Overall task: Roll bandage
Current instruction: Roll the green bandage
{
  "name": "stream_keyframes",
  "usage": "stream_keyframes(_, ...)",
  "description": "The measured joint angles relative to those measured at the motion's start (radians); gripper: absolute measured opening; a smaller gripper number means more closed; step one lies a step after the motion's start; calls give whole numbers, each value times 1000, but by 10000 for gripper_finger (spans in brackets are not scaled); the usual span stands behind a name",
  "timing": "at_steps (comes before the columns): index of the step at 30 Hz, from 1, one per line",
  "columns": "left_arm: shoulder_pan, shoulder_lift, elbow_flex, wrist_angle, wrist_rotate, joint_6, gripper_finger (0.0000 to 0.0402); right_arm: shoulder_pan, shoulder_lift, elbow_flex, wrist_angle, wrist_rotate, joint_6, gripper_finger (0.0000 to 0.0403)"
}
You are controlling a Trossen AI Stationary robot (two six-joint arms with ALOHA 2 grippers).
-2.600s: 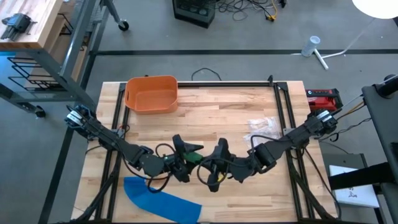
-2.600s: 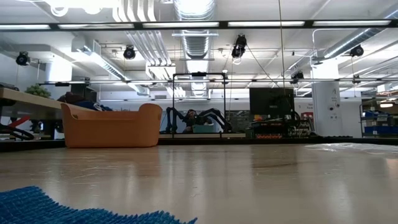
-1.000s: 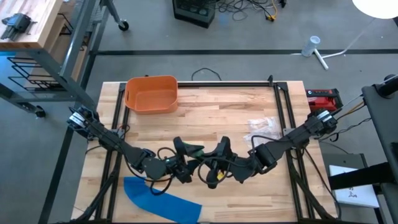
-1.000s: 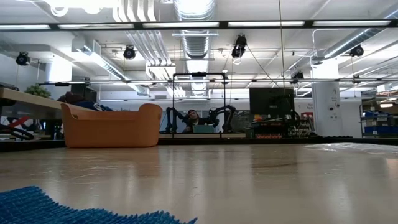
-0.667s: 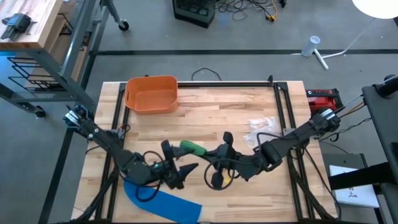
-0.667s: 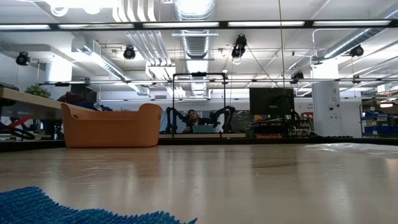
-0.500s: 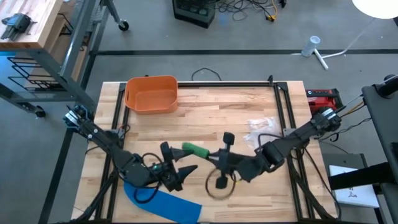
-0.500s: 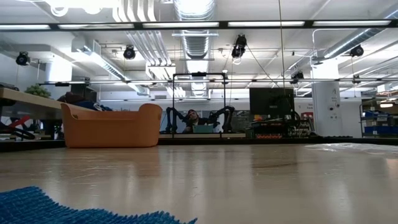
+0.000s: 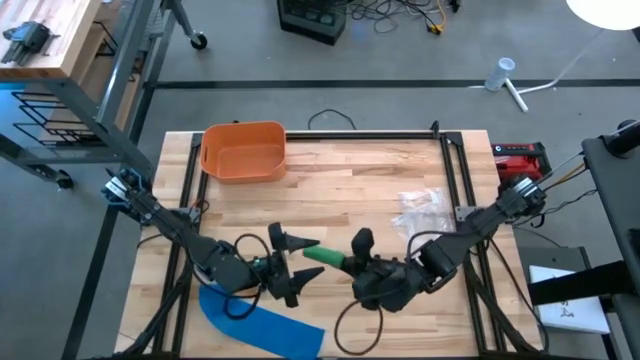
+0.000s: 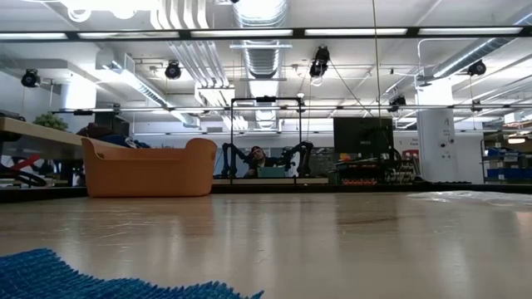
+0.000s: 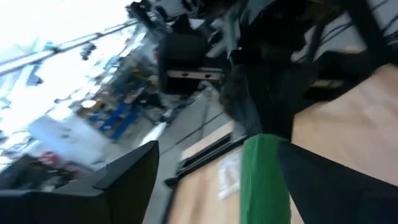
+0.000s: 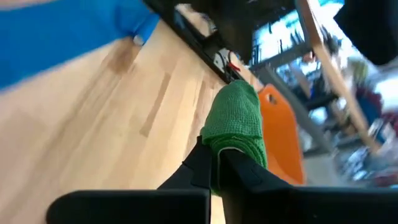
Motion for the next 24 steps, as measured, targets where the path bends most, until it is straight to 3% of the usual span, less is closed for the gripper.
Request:
stream_keyframes(4,44,0,-3,-27,166,-121,314,3,10,0,0,1,-150,3)
stream_keyframes(7,69,0,-8,-37,242,-173,308,2,12,0,0,0,-175,3)
stream_keyframes(17,92,72,-8,-73,246,-171,309,4,17,0,0,9,-351,3)
stream_keyframes(24,113,131,49,-65,209,-179,312,4,38,0,-2,9,-376,3)
